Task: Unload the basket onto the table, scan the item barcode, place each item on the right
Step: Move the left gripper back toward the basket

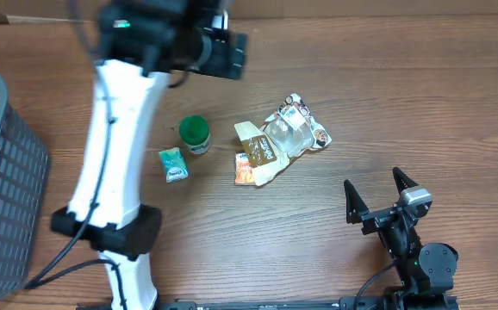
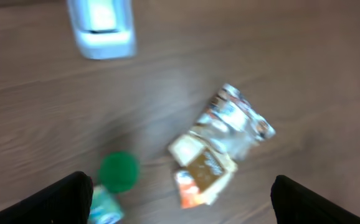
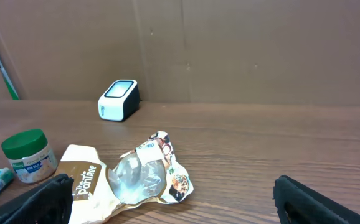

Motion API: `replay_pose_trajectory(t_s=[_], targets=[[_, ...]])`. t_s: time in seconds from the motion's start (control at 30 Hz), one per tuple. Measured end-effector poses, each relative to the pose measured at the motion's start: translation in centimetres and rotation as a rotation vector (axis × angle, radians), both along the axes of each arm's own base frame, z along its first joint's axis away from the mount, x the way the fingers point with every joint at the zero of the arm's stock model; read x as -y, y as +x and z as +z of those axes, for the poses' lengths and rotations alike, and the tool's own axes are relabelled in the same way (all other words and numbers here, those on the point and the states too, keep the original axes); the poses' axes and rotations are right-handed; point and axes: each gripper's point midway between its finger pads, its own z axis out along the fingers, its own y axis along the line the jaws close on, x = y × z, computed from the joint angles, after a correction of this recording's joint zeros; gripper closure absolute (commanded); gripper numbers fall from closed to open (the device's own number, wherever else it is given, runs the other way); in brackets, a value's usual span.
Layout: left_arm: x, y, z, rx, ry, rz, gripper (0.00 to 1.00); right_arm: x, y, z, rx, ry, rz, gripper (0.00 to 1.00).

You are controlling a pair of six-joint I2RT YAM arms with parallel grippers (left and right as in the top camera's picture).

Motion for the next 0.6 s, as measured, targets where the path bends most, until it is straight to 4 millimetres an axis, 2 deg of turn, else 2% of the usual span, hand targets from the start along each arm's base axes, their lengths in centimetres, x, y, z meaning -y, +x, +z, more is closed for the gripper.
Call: replay_pose_trajectory(t_s=[0.1,0.2,0.37,0.53,0.57,0.6], targets=[[-6.4,-0.6,2.6,0.037,-0.014,0.151,0.08,0.0,0.0,0.0,0.0,0.0,0.0,0.0],[-13.4,-2.4,4.8,0.066,-0.024,0.334,0.08,0.0,0.0,0.0,0.0,0.0,0.0,0.0],[-22.0,-5.6,7.3,0.126,-0.027,0.586,0.04,0.0,0.0,0.0,0.0,0.0,0.0,0.0],[-30.8,-9.3,8.2,0.155,-0.05,0.891,0.02,0.0,0.0,0.0,0.0,0.0,0.0,0.0],[-33.5,-10.5,7.9,0.149,-0.062,0.992,0.03,0.0,0.0,0.0,0.0,0.0,0.0,0.0],[-35.4,-11.4,7.6,0.142,-0.072,1.063,0.04,0.0,0.0,0.0,0.0,0.0,0.0,0.0]])
